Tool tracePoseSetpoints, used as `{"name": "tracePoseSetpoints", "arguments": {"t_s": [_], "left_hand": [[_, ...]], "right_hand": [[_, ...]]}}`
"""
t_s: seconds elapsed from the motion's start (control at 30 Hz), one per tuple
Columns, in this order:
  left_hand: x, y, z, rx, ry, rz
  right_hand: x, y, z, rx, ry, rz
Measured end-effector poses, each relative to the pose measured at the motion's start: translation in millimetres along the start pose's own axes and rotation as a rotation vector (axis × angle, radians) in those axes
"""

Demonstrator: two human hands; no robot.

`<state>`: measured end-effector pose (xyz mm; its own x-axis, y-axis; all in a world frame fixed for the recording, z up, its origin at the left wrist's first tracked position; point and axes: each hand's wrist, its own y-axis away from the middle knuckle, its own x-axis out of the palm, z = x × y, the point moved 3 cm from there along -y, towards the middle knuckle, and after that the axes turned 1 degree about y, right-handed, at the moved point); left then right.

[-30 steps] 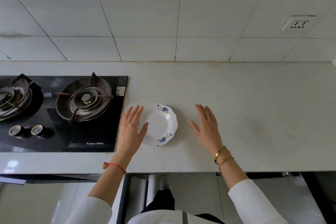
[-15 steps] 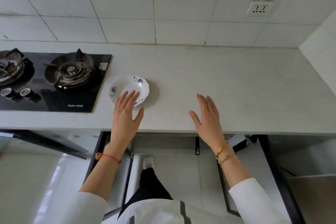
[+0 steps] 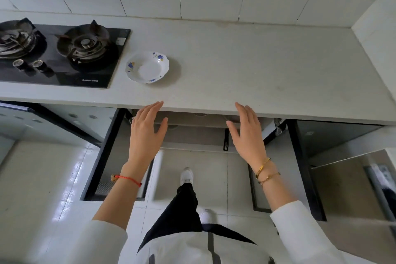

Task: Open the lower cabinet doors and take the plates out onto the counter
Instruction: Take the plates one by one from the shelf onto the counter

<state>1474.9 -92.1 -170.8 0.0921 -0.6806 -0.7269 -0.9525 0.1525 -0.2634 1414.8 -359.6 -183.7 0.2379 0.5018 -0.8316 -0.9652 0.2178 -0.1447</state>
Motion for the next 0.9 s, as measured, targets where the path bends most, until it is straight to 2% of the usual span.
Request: {"name": "tracePoseSetpoints", "arguments": {"t_s": [0.47, 0.9], "left_hand": [[47.8, 5.3, 46.3, -0.099, -0.017, 0.144], [183.9, -14.2, 147.7, -0.101, -0.041, 0.2]], "right_hand": [[59.5, -0.9, -31.4, 0.073, 0.021, 0.067], [199.0, -39.8, -120.0, 0.076, 0.03, 0.134]]}}
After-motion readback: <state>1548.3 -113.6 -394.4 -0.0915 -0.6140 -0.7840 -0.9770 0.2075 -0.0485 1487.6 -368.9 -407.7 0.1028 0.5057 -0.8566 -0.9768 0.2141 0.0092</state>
